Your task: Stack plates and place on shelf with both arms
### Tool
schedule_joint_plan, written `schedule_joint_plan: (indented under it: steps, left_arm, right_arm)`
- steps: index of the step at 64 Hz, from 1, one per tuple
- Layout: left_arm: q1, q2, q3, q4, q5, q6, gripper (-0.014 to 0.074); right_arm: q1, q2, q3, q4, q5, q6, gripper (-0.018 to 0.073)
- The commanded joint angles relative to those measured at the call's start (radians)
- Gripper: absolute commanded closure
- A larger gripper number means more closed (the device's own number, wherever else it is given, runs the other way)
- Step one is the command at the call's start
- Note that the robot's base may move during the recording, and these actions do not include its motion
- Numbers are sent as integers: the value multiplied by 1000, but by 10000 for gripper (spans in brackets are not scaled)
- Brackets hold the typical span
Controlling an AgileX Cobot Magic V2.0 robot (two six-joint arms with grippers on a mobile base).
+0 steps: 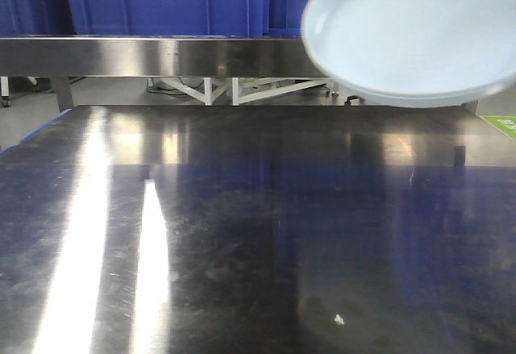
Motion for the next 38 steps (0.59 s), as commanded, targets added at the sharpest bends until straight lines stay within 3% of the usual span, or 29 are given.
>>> schedule_joint_plan:
  steps: [1, 20, 38]
  left_arm:
    - [1, -1, -27, 0, -66, -6, 507]
    - [1, -1, -27, 0, -66, -6, 507]
    - [1, -1, -27, 0, -66, -6, 507]
  right_arm:
    - [-44, -118, 43, -8, -88, -6, 502]
    - [-185, -450, 257, -8, -17, -6, 502]
    - [-223, -607, 356, -7, -8, -6, 502]
